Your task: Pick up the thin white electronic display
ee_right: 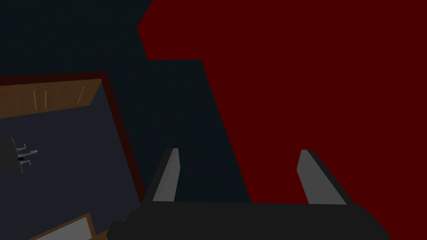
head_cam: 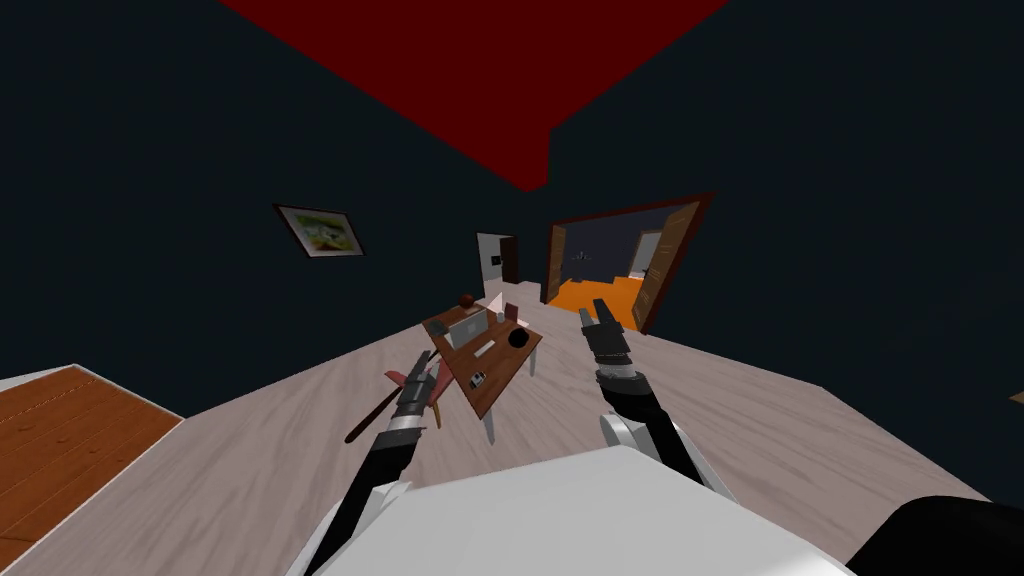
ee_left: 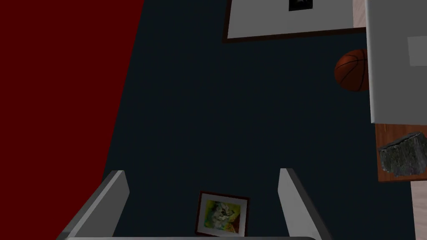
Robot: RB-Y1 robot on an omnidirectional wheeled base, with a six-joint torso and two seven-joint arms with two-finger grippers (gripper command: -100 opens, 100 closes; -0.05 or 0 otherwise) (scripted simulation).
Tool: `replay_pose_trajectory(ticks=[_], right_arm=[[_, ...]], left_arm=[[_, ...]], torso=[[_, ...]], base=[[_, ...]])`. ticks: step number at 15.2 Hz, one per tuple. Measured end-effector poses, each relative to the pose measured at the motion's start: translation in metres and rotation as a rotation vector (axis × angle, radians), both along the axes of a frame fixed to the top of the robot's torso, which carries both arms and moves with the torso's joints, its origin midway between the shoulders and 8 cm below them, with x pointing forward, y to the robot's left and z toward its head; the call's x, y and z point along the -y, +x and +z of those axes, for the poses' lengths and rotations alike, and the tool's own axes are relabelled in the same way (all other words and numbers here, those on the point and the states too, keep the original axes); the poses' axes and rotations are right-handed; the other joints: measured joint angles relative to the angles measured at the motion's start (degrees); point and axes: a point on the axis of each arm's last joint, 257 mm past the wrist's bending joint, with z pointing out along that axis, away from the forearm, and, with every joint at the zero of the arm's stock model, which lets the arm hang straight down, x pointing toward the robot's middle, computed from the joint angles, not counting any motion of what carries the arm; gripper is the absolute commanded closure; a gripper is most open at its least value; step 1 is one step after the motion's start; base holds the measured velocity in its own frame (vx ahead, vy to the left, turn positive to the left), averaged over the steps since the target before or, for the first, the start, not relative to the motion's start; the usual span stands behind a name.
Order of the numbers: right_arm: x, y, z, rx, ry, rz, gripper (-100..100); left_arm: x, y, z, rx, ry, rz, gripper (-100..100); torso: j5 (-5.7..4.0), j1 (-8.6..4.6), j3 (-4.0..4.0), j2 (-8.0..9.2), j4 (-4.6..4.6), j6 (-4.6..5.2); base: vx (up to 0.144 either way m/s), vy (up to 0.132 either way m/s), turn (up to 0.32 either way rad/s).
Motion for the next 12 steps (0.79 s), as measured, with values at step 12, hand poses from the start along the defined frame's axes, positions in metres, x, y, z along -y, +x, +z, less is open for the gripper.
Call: replay_pose_trajectory(ticks=[12], right_arm=[[0.0,0.0,0.0,0.0,0.0,0.0,0]], left_arm=[[-0.054,-0.002,-0.145,-0.374,0.054,0.069,-100]], torso=[[0.0,0.0,-0.03,-0.06,-0.02,-0.03]], base=[[0.047,-0.03,-0.202]])
